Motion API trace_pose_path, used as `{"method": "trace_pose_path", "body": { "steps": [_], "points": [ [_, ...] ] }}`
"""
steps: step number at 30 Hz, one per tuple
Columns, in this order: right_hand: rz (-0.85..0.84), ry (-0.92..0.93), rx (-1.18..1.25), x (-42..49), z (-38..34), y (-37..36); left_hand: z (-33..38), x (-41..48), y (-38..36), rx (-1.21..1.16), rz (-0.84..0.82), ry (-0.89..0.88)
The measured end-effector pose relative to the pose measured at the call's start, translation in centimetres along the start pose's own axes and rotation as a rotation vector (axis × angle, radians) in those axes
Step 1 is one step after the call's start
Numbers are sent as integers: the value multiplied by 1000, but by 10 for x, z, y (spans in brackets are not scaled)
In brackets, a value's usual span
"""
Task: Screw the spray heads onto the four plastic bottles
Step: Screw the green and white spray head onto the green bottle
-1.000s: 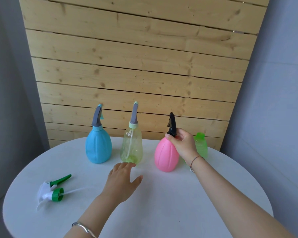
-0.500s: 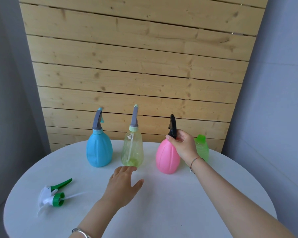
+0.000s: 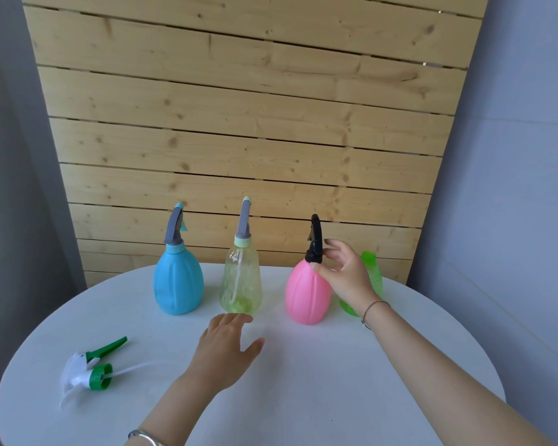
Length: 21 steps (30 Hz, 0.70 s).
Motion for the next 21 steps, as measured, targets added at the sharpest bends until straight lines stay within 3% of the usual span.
{"method": "trace_pose_path", "body": {
  "steps": [2,7,13,21],
  "points": [
    [5,60,-47,-3,-1,14,2,0,0,-11,6,-6],
    [255,170,-208,3,-5,60,12,-1,2,-142,49,-42],
    [176,-56,-161,16,20,75,19,0,2,-168,64,-82],
    [233,63,-143,-14,9,95,28,-4,4,-229,60,-110]
  ]
}}
Point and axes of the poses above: each hand's wrist, its own x-axis towards the middle knuckle, its own y-axis out of the back of the hand, z = x × y, the point moved 4 cm from there along x, towards the middle knuckle, and after that the axes turned 11 degrees about x, right-handed, at the moved point
